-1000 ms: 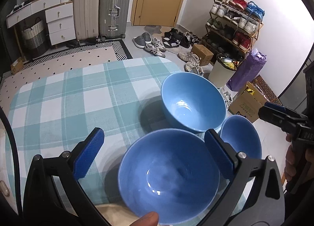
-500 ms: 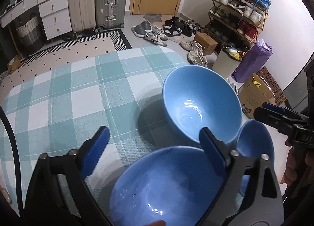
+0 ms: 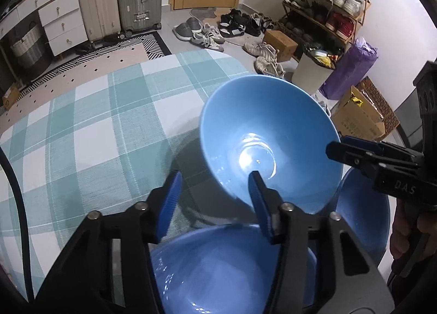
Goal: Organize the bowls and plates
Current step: 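Close the left tool on the rim of a light-blue bowl, then lift the blue bowl with the left tool and carry it over another blue bowl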
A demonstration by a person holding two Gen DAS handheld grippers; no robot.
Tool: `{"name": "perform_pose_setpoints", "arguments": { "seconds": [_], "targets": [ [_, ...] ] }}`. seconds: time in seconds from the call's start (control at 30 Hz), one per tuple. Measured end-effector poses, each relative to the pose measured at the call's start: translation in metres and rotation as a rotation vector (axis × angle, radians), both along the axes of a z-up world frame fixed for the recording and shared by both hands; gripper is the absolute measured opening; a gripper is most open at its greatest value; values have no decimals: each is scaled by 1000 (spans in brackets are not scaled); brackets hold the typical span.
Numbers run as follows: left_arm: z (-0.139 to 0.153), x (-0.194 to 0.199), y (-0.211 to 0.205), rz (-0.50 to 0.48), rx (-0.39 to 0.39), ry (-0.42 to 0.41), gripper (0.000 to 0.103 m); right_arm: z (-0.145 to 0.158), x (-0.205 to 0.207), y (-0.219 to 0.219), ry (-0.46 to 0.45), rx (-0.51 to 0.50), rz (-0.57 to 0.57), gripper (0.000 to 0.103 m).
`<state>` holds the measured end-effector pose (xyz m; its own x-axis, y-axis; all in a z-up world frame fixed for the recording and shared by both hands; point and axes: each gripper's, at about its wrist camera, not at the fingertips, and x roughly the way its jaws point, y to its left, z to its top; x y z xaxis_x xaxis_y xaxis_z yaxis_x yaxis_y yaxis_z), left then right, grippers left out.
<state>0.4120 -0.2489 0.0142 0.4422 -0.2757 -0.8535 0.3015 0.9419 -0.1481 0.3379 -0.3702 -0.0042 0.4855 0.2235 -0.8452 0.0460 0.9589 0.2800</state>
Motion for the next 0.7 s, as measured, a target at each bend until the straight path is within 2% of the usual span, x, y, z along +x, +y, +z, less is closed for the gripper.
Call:
{"name": "perform_pose_setpoints", "arguments": {
  "seconds": [0.07, 0.13, 0.23, 0.5, 0.7],
  "targets": [
    [-3, 1, -6, -9, 18, -2, 34, -3, 1, -2, 3, 14, -1, 48],
    [-4, 0, -9, -18, 19, -1, 28, -4, 2, -3, 5, -2, -6, 38],
    [-7, 2, -11, -23, 23, -3, 22, -6, 2, -4, 6, -1, -3, 31],
    [-6, 3, -10, -18, 14, -13, 20, -10, 1, 1, -5, -18, 20, 16],
    [-6, 4, -8, -15, 16, -18, 19, -9, 0, 3, -7, -29, 19, 16]
  ]
}}
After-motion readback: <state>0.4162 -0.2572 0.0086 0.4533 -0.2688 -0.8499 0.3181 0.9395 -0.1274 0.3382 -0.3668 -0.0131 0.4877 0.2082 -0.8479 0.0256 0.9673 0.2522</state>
